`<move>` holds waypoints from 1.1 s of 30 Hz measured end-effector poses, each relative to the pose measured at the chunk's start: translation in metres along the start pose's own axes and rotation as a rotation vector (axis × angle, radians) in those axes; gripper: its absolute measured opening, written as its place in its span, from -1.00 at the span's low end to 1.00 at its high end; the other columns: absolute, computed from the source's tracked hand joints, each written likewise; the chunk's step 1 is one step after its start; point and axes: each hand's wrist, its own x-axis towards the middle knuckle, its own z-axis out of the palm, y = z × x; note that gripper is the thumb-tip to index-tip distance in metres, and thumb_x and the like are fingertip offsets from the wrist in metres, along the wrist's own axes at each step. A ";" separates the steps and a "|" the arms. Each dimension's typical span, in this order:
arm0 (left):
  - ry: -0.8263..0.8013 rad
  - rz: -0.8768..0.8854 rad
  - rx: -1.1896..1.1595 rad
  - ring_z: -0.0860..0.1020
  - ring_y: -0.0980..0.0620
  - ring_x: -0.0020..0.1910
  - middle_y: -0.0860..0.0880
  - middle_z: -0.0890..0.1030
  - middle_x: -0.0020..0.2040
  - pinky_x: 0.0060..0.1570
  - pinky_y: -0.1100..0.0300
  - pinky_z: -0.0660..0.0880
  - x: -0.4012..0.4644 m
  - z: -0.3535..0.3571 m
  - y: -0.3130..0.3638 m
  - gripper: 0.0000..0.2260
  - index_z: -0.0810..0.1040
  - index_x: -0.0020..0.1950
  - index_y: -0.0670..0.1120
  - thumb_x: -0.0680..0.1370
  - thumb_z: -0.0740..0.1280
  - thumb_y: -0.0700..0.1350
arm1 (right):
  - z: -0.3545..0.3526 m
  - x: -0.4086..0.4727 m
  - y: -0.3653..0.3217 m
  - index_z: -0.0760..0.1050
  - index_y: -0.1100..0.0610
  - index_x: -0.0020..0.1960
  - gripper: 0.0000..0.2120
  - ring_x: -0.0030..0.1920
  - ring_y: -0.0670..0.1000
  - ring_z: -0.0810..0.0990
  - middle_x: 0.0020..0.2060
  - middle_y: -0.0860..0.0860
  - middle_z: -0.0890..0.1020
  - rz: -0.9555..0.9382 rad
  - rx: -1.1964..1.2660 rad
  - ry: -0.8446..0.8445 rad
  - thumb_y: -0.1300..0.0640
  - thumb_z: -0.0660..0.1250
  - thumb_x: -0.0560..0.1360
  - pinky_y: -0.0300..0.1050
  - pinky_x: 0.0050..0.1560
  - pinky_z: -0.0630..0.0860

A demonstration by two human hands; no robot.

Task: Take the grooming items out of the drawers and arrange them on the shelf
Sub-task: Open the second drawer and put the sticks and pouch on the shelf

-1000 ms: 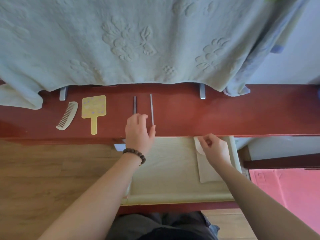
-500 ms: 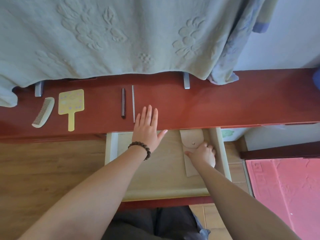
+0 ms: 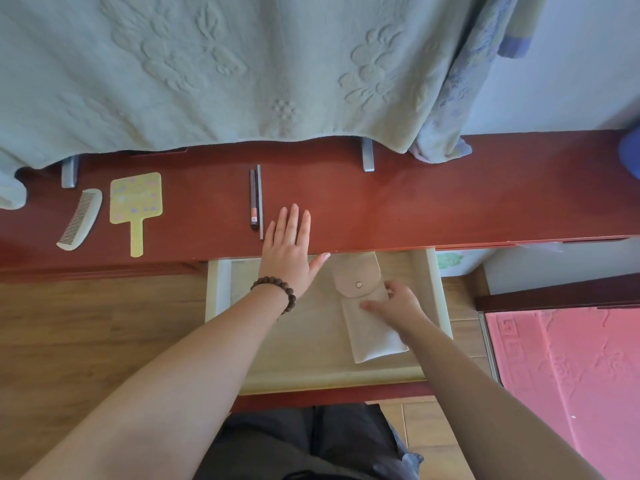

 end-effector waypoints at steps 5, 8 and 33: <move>-0.021 0.006 0.000 -0.12 -0.10 0.56 -0.11 -0.08 0.59 0.51 -0.01 -0.13 0.001 -0.002 0.000 -0.29 -0.10 0.57 -0.09 0.58 0.03 0.28 | -0.017 -0.028 -0.007 0.49 0.11 0.11 -0.54 -0.03 0.17 0.65 0.01 0.12 0.64 -0.009 0.098 -0.123 0.19 0.56 0.27 0.22 0.05 0.58; -0.031 0.008 0.000 -0.14 -0.09 0.56 -0.10 -0.10 0.59 0.50 0.01 -0.15 0.002 -0.003 -0.002 -0.30 -0.12 0.57 -0.07 0.58 0.00 0.29 | -0.029 -0.052 -0.013 0.50 0.03 0.10 -0.56 -0.06 0.15 0.67 -0.03 0.09 0.67 -0.063 0.070 -0.186 0.13 0.55 0.27 0.21 0.02 0.59; -0.007 0.010 0.003 -0.09 -0.08 0.56 -0.08 -0.06 0.59 0.50 0.02 -0.14 0.003 0.001 -0.004 -0.27 -0.07 0.57 -0.07 0.55 0.02 0.31 | 0.021 0.046 -0.172 0.47 0.21 0.16 -0.55 0.09 0.14 0.51 0.12 0.11 0.47 -0.367 -0.352 0.435 -0.06 0.43 0.42 0.02 0.00 0.50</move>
